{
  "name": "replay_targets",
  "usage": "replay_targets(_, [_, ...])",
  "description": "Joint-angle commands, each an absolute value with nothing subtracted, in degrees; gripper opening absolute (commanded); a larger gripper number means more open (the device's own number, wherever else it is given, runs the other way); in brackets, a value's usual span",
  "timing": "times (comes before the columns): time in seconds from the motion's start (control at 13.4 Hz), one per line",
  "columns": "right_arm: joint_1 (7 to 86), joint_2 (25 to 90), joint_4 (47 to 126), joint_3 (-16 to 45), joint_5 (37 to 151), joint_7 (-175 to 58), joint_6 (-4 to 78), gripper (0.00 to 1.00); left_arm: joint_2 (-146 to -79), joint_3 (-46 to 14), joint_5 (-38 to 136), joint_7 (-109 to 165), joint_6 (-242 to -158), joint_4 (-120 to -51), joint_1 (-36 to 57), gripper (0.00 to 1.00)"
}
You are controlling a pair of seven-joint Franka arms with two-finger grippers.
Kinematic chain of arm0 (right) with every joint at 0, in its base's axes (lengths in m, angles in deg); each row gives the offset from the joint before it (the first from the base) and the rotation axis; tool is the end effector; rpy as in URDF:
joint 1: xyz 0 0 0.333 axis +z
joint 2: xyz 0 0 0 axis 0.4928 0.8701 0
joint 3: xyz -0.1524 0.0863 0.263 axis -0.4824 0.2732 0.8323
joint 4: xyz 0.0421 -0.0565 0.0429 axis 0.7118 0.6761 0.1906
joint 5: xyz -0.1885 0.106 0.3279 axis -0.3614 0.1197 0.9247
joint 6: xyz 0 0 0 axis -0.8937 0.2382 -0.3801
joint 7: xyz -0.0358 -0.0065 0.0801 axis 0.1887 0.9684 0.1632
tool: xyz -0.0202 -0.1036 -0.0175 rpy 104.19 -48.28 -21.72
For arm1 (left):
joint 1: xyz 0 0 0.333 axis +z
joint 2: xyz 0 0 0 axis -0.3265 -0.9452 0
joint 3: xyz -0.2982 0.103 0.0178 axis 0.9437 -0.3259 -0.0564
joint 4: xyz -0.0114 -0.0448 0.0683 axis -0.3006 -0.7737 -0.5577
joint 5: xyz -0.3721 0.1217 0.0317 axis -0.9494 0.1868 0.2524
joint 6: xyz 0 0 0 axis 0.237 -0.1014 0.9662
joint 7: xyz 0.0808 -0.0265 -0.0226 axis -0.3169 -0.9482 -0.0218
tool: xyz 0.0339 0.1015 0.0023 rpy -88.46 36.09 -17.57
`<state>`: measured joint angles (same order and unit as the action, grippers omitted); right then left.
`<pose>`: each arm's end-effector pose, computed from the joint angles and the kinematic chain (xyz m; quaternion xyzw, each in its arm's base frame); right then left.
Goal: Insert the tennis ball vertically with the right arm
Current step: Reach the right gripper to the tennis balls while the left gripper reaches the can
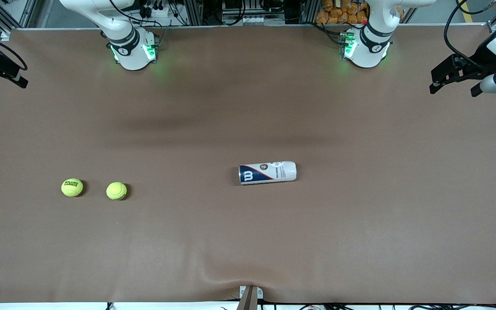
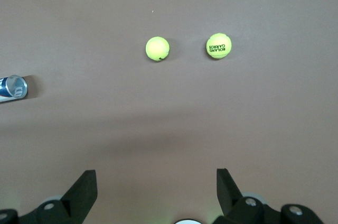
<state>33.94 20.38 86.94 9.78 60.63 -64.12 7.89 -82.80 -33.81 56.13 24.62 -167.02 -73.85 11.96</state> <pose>0.4721 -0.0527 0.6603 -0.9972 0.0525 -0.0038 0.0537 0.5166 -0.0694 0.6714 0.9993 -0.0351 -0.0004 0.0152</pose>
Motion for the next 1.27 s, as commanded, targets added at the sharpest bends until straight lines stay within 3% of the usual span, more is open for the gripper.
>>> replay_targets(0.0, [33.65,17.49,89.98,10.27,59.79,-65.17,9.0,1.0,-82.37,-33.96,54.81,23.94,-165.83,-73.2,12.55,1.0])
replay_targets(0.52, [34.36,18.72,90.33,13.07,57.78,-66.31,10.22,1.0,-84.47,-34.13,54.9,23.15,-165.83,-72.15,12.46,1.0])
replay_targets(0.75, [36.54,24.33,90.77,13.7,57.86,-67.36,14.08,1.0,-88.16,-32.73,55.25,23.41,-167.4,-72.06,9.58,1.0])
replay_targets(1.2, [38.4,37.77,90.95,13.78,58.03,-67.37,25.32,1.0,-97.38,-32.29,55.34,23.33,-178.82,-70.92,-0.18,1.0])
